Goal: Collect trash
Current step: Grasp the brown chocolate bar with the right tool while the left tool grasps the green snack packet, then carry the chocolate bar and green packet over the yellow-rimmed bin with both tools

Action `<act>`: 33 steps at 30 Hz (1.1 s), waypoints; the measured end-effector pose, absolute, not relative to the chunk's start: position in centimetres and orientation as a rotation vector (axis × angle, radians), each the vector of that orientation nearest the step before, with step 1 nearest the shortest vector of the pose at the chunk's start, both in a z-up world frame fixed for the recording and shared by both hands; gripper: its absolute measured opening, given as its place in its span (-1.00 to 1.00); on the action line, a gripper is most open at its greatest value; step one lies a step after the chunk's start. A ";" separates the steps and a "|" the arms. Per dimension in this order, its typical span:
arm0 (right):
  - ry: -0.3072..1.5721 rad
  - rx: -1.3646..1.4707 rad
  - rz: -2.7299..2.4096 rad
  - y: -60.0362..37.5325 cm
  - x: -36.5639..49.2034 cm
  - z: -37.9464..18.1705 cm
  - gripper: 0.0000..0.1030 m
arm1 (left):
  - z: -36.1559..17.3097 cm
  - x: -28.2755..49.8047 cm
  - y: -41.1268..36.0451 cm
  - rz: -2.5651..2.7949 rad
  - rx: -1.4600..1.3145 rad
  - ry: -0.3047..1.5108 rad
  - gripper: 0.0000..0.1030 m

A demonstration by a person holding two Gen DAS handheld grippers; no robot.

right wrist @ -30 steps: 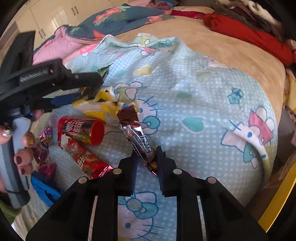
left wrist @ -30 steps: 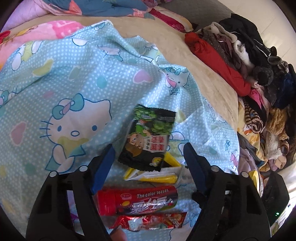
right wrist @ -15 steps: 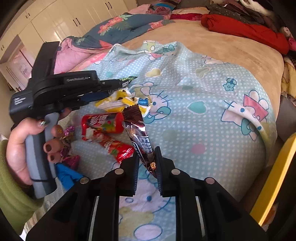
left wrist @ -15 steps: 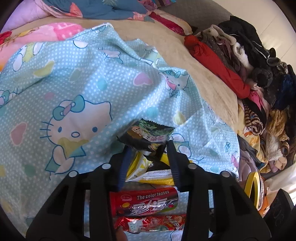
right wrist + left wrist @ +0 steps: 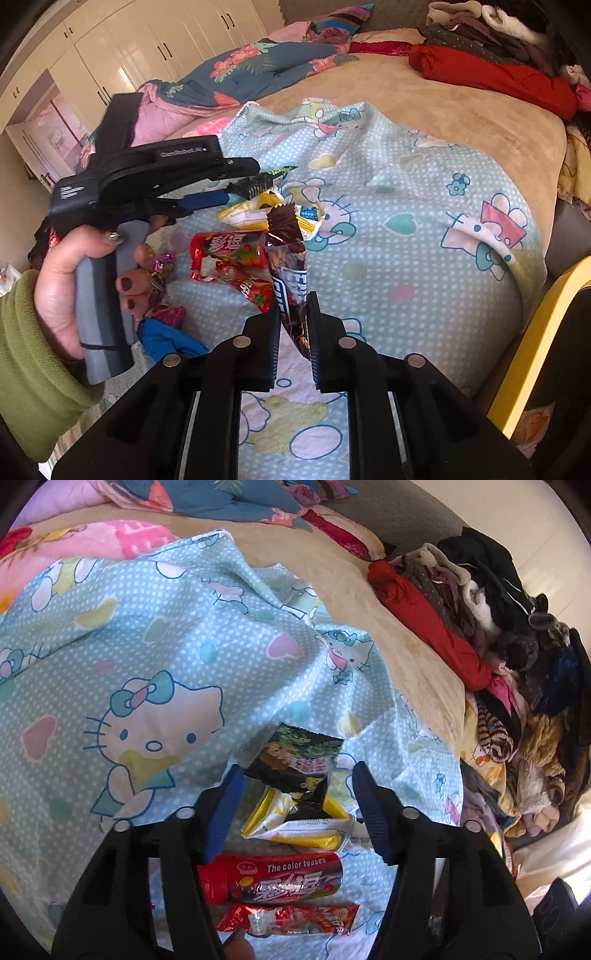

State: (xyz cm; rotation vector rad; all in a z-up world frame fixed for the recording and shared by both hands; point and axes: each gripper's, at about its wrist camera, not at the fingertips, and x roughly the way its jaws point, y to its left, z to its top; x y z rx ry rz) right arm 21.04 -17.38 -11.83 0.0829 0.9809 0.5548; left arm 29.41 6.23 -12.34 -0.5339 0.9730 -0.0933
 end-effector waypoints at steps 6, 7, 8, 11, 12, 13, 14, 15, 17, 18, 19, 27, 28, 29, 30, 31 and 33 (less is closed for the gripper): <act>0.961 0.094 0.552 -18.0 20.4 -10.9 -0.74 | -12.0 29.5 5.2 -0.099 -0.484 0.969 -0.45; 0.957 0.094 0.550 -18.1 20.3 -10.8 -0.74 | -12.0 29.5 5.0 -0.103 -0.479 0.967 -0.45; 0.955 0.096 0.548 -18.2 20.3 -10.7 -0.74 | -11.9 29.4 4.9 -0.108 -0.479 0.966 -0.46; 0.947 0.105 0.545 -18.7 20.0 -10.4 -0.74 | -11.4 28.8 4.5 -0.118 -0.481 0.949 -0.46; 0.943 0.108 0.543 -18.8 19.9 -10.3 -0.74 | -11.1 28.5 4.3 -0.122 -0.473 0.939 -0.85; 0.942 0.113 0.542 -18.9 19.9 -10.2 -0.74 | -10.8 28.3 4.1 -0.121 -0.461 0.932 -0.88; 0.938 0.116 0.540 -19.1 19.8 -10.0 -0.74 | -10.6 28.0 4.0 -0.121 -0.455 0.926 -0.88; 0.937 0.117 0.539 -19.2 19.8 -9.9 -0.74 | -10.5 27.8 3.9 -0.130 -0.458 0.925 -0.88; 0.934 0.123 0.536 -19.4 19.7 -9.8 -0.74 | -10.3 27.4 3.6 -0.130 -0.446 0.920 -0.89; 0.933 0.125 0.535 -19.5 19.7 -9.8 -0.74 | -10.2 27.2 3.5 -0.128 -0.433 0.919 -0.89; 0.931 0.128 0.534 -19.7 19.6 -9.7 -0.74 | -10.1 27.0 3.4 -0.130 -0.431 0.919 -0.89; 0.904 0.144 0.525 -20.5 18.7 -8.6 -0.74 | -8.1 25.1 2.1 -0.164 -0.427 0.869 -0.90; 0.900 0.145 0.523 -20.7 18.6 -8.5 -0.74 | -7.8 25.0 1.9 -0.169 -0.423 0.863 -0.90; 0.897 0.146 0.523 -20.8 18.4 -8.4 -0.74 | -7.6 24.8 1.6 -0.174 -0.420 0.858 -0.90; 0.893 0.148 0.521 -21.0 18.3 -8.2 -0.74 | -7.2 24.6 1.4 -0.181 -0.421 0.851 -0.90; 0.890 0.153 0.519 -21.2 18.2 -8.1 -0.74 | -7.0 24.3 1.2 -0.187 -0.421 0.846 -0.90; 0.881 0.157 0.517 -21.6 18.0 -7.8 -0.74 | -6.4 23.9 0.7 -0.197 -0.421 0.836 -0.90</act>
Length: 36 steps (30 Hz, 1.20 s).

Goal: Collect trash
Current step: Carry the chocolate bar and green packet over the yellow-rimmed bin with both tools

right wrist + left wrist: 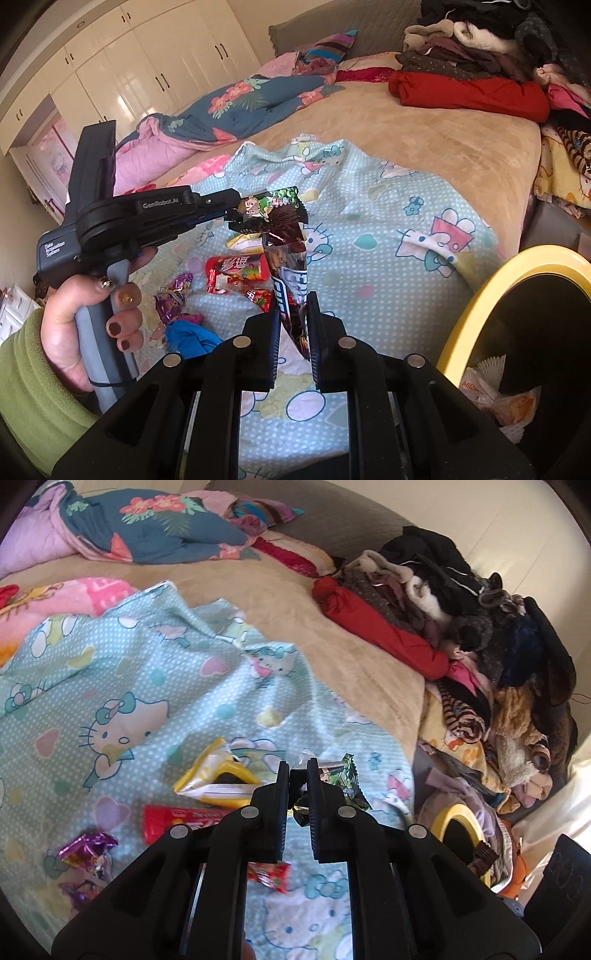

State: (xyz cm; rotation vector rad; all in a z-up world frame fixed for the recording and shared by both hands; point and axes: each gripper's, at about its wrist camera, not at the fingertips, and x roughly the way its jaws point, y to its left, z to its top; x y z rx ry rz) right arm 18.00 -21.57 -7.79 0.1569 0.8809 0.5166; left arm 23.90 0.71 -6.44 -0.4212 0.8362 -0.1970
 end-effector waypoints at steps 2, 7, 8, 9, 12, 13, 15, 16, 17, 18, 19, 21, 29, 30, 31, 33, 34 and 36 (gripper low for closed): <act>0.874 0.163 0.511 -21.9 17.8 -7.5 -0.74 | -5.9 23.5 0.2 -0.210 -0.418 0.828 -0.90; 0.858 0.179 0.491 -23.2 17.2 -6.9 -0.74 | -4.7 22.7 -1.3 -0.241 -0.403 0.809 -0.90; 0.854 0.182 0.485 -23.6 17.0 -6.8 -0.74 | -4.5 22.5 -1.7 -0.248 -0.398 0.805 -0.90; 0.852 0.184 0.482 -23.8 16.9 -6.7 -0.74 | -4.4 22.5 -1.9 -0.252 -0.394 0.804 -0.90; 0.843 0.193 0.466 -24.8 16.4 -6.5 -0.74 | -3.9 22.1 -2.9 -0.268 -0.380 0.799 -0.90; 0.841 0.196 0.462 -25.2 16.3 -6.4 -0.74 | -3.8 22.0 -3.2 -0.272 -0.378 0.798 -0.90; 0.835 0.205 0.450 -26.0 16.0 -6.3 -0.74 | -3.5 21.8 -3.7 -0.281 -0.371 0.797 -0.90; 0.833 0.208 0.445 -26.3 15.9 -6.2 -0.74 | -3.4 21.6 -4.1 -0.290 -0.369 0.797 -0.90; 0.831 0.212 0.440 -26.7 15.7 -6.2 -0.74 | -3.3 21.5 -4.3 -0.295 -0.366 0.796 -0.90; 0.827 0.216 0.434 -27.2 15.5 -6.1 -0.74 | -3.1 21.4 -4.7 -0.301 -0.359 0.793 -0.90; 0.824 0.220 0.427 -27.7 15.4 -6.0 -0.74 | -3.0 21.2 -5.0 -0.307 -0.353 0.791 -0.90; 0.819 0.228 0.415 -28.5 15.1 -5.9 -0.74 | -2.7 20.9 -5.6 -0.317 -0.346 0.788 -0.90; 0.792 0.283 0.355 -32.6 13.8 -5.3 -0.74 | -1.7 19.8 -7.9 -0.353 -0.311 0.780 -0.90; 0.790 0.285 0.347 -33.0 13.7 -5.3 -0.74 | -1.6 19.6 -8.2 -0.357 -0.305 0.779 -0.90; 0.788 0.286 0.339 -33.3 13.6 -5.2 -0.74 | -1.6 19.5 -8.5 -0.358 -0.299 0.777 -0.90; 0.782 0.293 0.328 -34.1 13.5 -5.1 -0.74 | -1.6 19.2 -8.9 -0.366 -0.295 0.780 -0.90; 0.780 0.296 0.322 -34.5 13.4 -5.1 -0.74 | -1.6 19.0 -9.2 -0.369 -0.289 0.780 -0.90; 0.776 0.302 0.312 -35.2 13.3 -5.1 -0.74 | -1.6 18.8 -9.7 -0.377 -0.279 0.784 -0.90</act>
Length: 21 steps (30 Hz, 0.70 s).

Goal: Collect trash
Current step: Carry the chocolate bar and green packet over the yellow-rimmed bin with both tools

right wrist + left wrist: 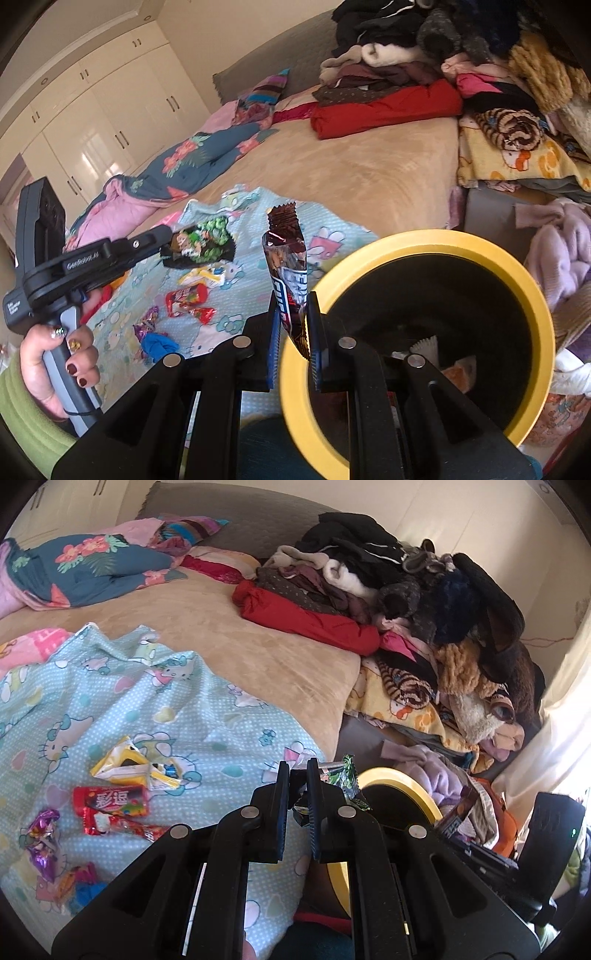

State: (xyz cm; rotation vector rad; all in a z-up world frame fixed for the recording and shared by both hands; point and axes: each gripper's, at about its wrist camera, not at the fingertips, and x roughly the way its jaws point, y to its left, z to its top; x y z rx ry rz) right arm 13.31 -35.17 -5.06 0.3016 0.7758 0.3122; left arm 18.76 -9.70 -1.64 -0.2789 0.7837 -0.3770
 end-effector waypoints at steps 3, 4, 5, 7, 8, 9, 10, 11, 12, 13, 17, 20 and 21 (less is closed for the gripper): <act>0.773 0.318 0.300 -36.1 13.2 -5.1 -0.74 | -1.7 18.4 -10.6 -0.391 -0.267 0.787 -0.90; 0.771 0.320 0.296 -36.4 13.2 -5.1 -0.74 | -1.7 18.3 -10.9 -0.396 -0.258 0.788 -0.90; 0.770 0.323 0.293 -36.5 13.1 -5.1 -0.74 | -1.7 18.2 -11.2 -0.398 -0.250 0.789 -0.90; 0.768 0.328 0.284 -37.1 13.0 -5.1 -0.74 | -1.8 18.1 -11.9 -0.405 -0.237 0.791 -0.90; 0.767 0.329 0.280 -37.4 13.0 -5.0 -0.74 | -1.8 18.0 -12.2 -0.409 -0.235 0.792 -0.90; 0.765 0.331 0.274 -37.6 12.9 -5.1 -0.74 | -1.8 17.9 -12.3 -0.410 -0.234 0.791 -0.90; 0.765 0.336 0.269 -38.0 12.9 -5.1 -0.74 | -1.9 17.8 -12.5 -0.413 -0.234 0.792 -0.90; 0.765 0.338 0.267 -38.1 12.9 -5.1 -0.74 | -1.9 17.7 -12.8 -0.418 -0.232 0.793 -0.90; 0.766 0.342 0.262 -38.4 12.9 -5.2 -0.74 | -2.0 17.7 -13.0 -0.419 -0.225 0.794 -0.90; 0.765 0.346 0.256 -38.7 12.8 -5.2 -0.74 | -2.0 17.6 -13.2 -0.420 -0.221 0.794 -0.90; 0.767 0.355 0.236 -39.7 12.6 -5.6 -0.73 | -2.1 17.3 -14.2 -0.435 -0.205 0.800 -0.90; 0.775 0.367 0.216 -40.6 12.7 -6.0 -0.74 | -2.2 17.0 -14.9 -0.448 -0.188 0.805 -0.90; 0.776 0.370 0.211 -40.8 12.7 -6.1 -0.73 | -2.3 17.0 -15.2 -0.451 -0.181 0.806 -0.90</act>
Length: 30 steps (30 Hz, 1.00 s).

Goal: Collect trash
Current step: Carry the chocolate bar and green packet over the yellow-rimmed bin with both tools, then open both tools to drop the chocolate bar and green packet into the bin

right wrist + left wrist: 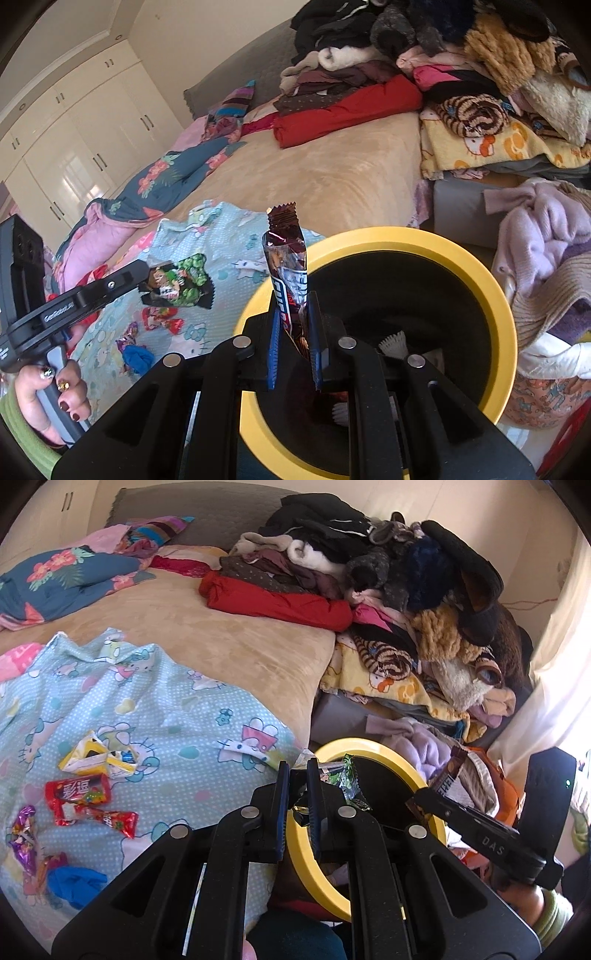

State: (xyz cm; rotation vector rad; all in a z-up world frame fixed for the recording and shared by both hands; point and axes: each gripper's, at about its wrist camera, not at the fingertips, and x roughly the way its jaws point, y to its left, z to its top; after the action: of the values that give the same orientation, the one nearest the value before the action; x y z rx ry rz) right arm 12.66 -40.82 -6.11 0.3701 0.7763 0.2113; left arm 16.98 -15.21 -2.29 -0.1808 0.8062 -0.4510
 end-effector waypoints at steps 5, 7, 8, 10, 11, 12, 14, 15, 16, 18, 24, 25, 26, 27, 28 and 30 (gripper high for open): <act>0.785 0.385 0.184 -42.1 12.5 -6.7 -0.73 | -2.7 16.6 -16.6 -0.473 -0.148 0.817 -0.90; 0.792 0.399 0.177 -42.7 12.6 -6.9 -0.73 | -2.8 16.4 -17.2 -0.482 -0.127 0.821 -0.89; 0.794 0.402 0.174 -42.9 12.6 -7.0 -0.73 | -2.9 16.4 -17.4 -0.485 -0.123 0.823 -0.89; 0.798 0.411 0.170 -43.5 12.6 -7.2 -0.71 | -3.1 16.3 -18.0 -0.492 -0.108 0.830 -0.89; 0.798 0.415 0.166 -43.7 12.6 -7.3 -0.71 | -3.2 16.3 -18.2 -0.495 -0.107 0.834 -0.89; 0.800 0.419 0.165 -43.9 12.6 -7.4 -0.71 | -3.3 16.2 -18.5 -0.500 -0.102 0.838 -0.89; 0.809 0.426 0.158 -44.3 12.6 -7.8 -0.71 | -3.6 16.2 -19.0 -0.508 -0.087 0.847 -0.89; 0.811 0.427 0.157 -44.5 12.6 -7.9 -0.71 | -3.9 16.1 -19.3 -0.512 -0.080 0.855 -0.89; 0.813 0.429 0.155 -44.6 12.5 -8.0 -0.70 | -4.1 16.0 -19.4 -0.515 -0.078 0.860 -0.89; 0.818 0.436 0.150 -44.9 12.5 -8.2 -0.69 | -4.4 16.0 -19.9 -0.522 -0.069 0.869 -0.89; 0.830 0.458 0.144 -45.9 12.4 -8.7 -0.69 | -5.1 15.8 -21.5 -0.545 -0.039 0.891 -0.88; 0.834 0.463 0.145 -46.1 12.4 -8.8 -0.68 | -5.3 15.8 -21.7 -0.548 -0.034 0.894 -0.87; 0.837 0.468 0.143 -46.2 12.5 -8.8 -0.67 | -5.4 15.8 -21.9 -0.549 -0.029 0.898 -0.87; 0.841 0.475 0.145 -46.4 12.5 -8.9 -0.60 | -5.5 15.8 -22.1 -0.549 -0.025 0.902 -0.83; 0.842 0.477 0.145 -46.5 12.5 -8.9 -0.52 | -5.7 15.8 -22.3 -0.547 -0.024 0.907 -0.76; 0.840 0.488 0.134 -46.9 12.4 -9.0 -0.18 | -5.9 15.8 -22.5 -0.556 -0.034 0.918 -0.67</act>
State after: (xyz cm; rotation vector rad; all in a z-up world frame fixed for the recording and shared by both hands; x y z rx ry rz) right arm 12.36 -46.85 -9.04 0.4876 0.8399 0.1336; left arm 15.80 -22.46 -5.91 -0.0338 0.9176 -0.5565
